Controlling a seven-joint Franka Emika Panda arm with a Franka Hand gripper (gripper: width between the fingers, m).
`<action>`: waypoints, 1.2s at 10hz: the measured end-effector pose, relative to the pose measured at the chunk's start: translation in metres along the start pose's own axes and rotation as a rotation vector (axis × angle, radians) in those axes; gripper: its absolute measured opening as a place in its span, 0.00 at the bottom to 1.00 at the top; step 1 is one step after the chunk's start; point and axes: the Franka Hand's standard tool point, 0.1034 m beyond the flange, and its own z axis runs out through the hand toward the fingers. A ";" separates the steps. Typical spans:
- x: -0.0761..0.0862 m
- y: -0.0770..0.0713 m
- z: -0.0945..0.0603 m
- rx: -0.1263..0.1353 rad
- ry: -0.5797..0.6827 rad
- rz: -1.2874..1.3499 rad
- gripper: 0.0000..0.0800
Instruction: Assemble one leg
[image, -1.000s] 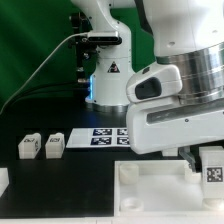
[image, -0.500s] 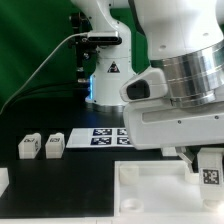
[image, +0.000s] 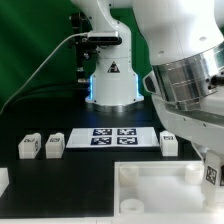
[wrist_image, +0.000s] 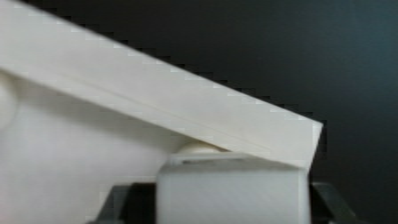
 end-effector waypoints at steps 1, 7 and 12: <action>0.004 0.000 -0.001 0.004 0.001 0.057 0.37; -0.003 0.001 -0.002 0.015 0.043 -0.318 0.76; -0.001 0.003 -0.003 -0.027 0.053 -0.869 0.81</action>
Offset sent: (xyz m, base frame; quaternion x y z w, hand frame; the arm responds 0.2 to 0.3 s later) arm 0.0000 0.0000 0.0000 0.0000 0.0000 0.0000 1.0000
